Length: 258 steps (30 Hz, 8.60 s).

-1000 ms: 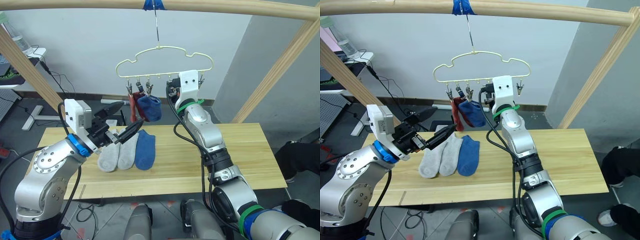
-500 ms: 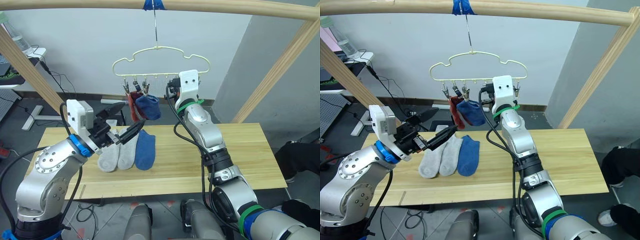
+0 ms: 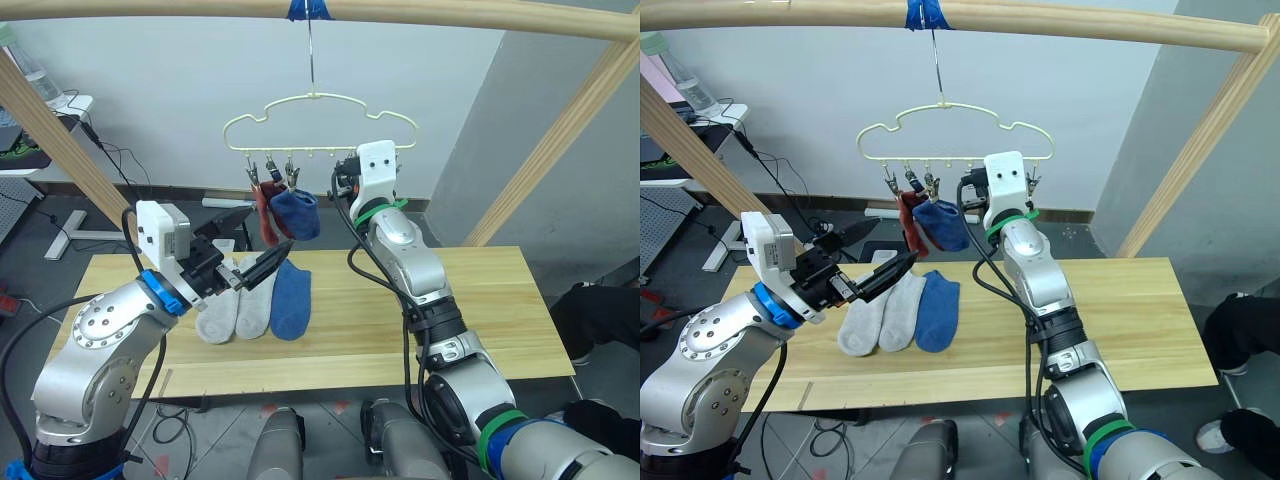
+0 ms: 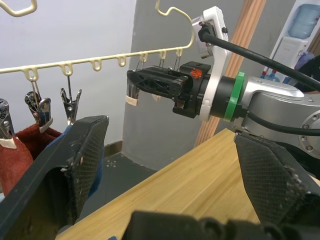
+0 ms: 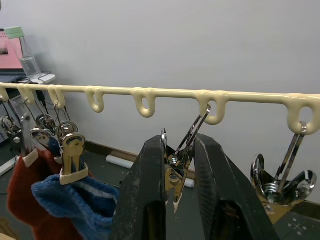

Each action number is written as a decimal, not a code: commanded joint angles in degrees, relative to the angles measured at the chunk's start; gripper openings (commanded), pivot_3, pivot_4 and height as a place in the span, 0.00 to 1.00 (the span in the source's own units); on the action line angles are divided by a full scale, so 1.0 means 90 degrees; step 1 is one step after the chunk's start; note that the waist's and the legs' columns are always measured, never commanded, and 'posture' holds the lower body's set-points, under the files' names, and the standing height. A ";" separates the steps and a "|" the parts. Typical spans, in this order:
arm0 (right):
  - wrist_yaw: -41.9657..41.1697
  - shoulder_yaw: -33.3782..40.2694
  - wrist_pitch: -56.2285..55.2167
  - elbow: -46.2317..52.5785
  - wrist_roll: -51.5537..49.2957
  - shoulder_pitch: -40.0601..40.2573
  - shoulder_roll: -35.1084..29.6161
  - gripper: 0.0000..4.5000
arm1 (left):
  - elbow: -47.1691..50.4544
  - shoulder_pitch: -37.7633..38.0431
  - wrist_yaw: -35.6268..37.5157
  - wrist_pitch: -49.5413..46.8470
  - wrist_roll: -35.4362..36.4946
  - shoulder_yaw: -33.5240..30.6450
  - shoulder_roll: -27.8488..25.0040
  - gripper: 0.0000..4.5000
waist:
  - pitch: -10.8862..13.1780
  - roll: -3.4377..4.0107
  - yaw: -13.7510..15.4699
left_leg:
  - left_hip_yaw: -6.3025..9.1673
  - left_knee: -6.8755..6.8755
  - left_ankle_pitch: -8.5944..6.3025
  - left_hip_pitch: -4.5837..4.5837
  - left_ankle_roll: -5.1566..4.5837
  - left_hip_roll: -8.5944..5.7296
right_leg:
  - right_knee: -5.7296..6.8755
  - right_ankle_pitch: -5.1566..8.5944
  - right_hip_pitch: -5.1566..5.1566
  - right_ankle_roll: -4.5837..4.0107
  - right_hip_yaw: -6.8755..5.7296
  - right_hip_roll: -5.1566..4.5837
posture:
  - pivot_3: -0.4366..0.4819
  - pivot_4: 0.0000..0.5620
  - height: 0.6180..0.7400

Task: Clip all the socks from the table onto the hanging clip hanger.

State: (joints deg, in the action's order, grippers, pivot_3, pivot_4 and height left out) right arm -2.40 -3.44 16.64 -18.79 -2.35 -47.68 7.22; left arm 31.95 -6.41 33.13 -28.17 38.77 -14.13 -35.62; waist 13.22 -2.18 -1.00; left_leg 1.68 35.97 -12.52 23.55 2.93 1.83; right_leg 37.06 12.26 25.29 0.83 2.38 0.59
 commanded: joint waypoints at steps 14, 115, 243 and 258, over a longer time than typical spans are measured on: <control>-0.1345 0.0228 0.1617 0.1367 -0.0968 0.0007 -0.0837 0.01 | -0.0326 0.0521 -0.0335 -0.0309 -0.0943 0.0452 -0.0152 1.00 | 0.0010 0.0017 0.0004 | 0.0000 0.0000 0.0000 0.0000 0.0000 -0.0002 | -0.0001 0.0000 0.0000 0.0000 0.0001 0.0000 | 0.59 0.41 1.00; -0.1856 0.1948 0.6203 0.1580 -0.3934 -0.1173 -0.1833 0.00 | -0.3024 -0.1078 0.1278 0.5012 -0.3911 0.1990 0.1001 0.00 | 0.0022 0.0040 -0.0083 | -0.0010 0.0034 -0.0005 0.0029 -0.0011 -0.0007 | 0.0016 -0.0025 0.0015 0.0000 0.0007 -0.0006 | 0.49 0.38 1.00; 0.0378 -0.0607 0.1912 0.3348 -0.0255 0.1083 -0.0899 0.63 | 0.0019 -0.1021 0.0013 -0.0491 0.0209 0.0317 -0.0104 1.00 | 0.0023 0.0040 -0.0067 | -0.0002 0.0049 -0.0008 0.0028 -0.0018 0.0001 | 0.0017 -0.0014 0.0012 0.0017 0.0008 0.0008 | 0.55 0.42 1.00; 0.0591 -0.0337 0.1278 0.2321 0.0072 0.0807 -0.0566 0.42 | 0.0067 -0.1026 -0.0087 -0.0498 0.0061 0.0397 0.0000 1.00 | 0.0024 0.0041 -0.0063 | -0.0001 0.0048 -0.0008 0.0029 -0.0018 0.0001 | 0.0015 -0.0014 0.0012 0.0017 0.0007 0.0008 | 0.56 0.42 1.00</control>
State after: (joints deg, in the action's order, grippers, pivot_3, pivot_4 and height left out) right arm 2.50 -7.40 29.58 0.91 -2.65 -39.14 1.80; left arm 30.20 -15.34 32.51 -33.27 39.23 -10.42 -35.69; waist 13.43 -1.81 -1.57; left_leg 1.66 36.40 -12.60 23.81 2.77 1.83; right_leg 37.20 12.13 25.40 0.98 2.45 0.66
